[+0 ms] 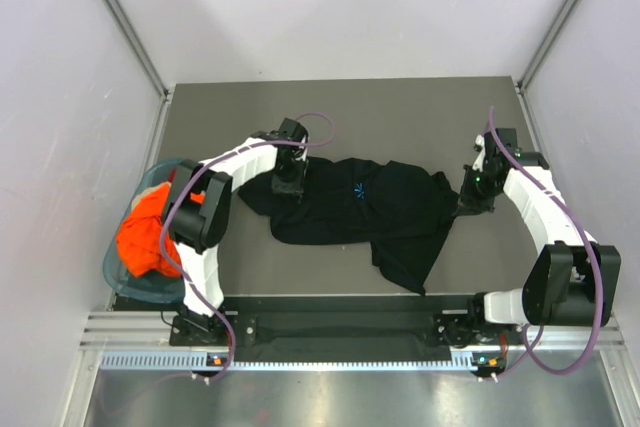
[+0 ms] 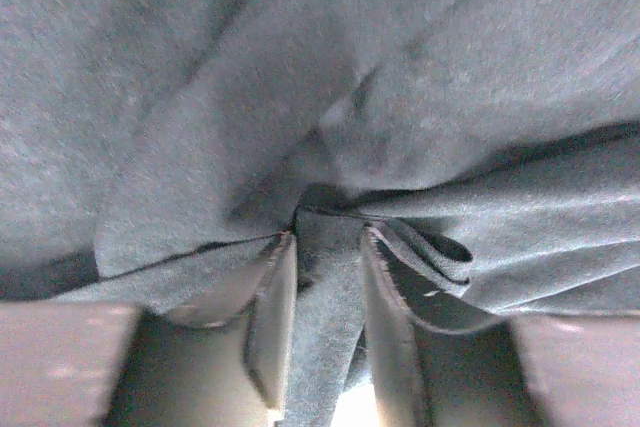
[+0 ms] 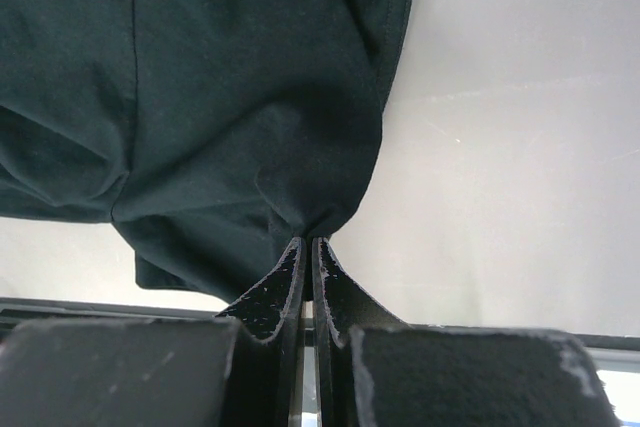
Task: Fold and stack the t-shirts
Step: Flatten the tshirt out
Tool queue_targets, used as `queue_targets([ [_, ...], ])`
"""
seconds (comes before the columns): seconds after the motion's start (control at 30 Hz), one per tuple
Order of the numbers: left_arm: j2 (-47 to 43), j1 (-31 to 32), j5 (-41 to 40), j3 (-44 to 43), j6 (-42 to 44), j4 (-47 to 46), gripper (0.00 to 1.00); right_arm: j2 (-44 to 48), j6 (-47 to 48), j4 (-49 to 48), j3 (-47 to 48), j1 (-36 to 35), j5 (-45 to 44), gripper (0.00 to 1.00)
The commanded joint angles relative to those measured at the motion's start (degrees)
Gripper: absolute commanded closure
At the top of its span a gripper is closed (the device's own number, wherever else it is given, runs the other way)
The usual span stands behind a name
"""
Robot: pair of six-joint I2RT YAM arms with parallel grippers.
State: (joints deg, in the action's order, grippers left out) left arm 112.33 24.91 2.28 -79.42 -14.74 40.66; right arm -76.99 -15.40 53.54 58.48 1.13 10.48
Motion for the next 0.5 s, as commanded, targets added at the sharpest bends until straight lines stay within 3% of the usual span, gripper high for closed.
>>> queue_targets([
  [0.0,0.4,-0.8,1.5,-1.4,-0.3,-2.9,0.65,0.4,0.3,-1.8,0.8,-0.7,0.5,1.0],
  [0.1,-0.6,-1.0,1.2,-1.4,-0.8,-3.5,0.71,0.4,0.3,-1.8,0.8,-0.7,0.5,1.0],
  [0.37,-9.0,-1.0,-5.3,-1.4,-6.2,-1.0,1.0,0.2,-0.2,-0.8,2.7,-0.7,0.3,1.0],
  [0.47,-16.2,-1.0,-9.2,-0.5,-8.7,1.3,1.0,1.0,-1.2,0.8,3.9,-0.7,-0.9,1.0],
])
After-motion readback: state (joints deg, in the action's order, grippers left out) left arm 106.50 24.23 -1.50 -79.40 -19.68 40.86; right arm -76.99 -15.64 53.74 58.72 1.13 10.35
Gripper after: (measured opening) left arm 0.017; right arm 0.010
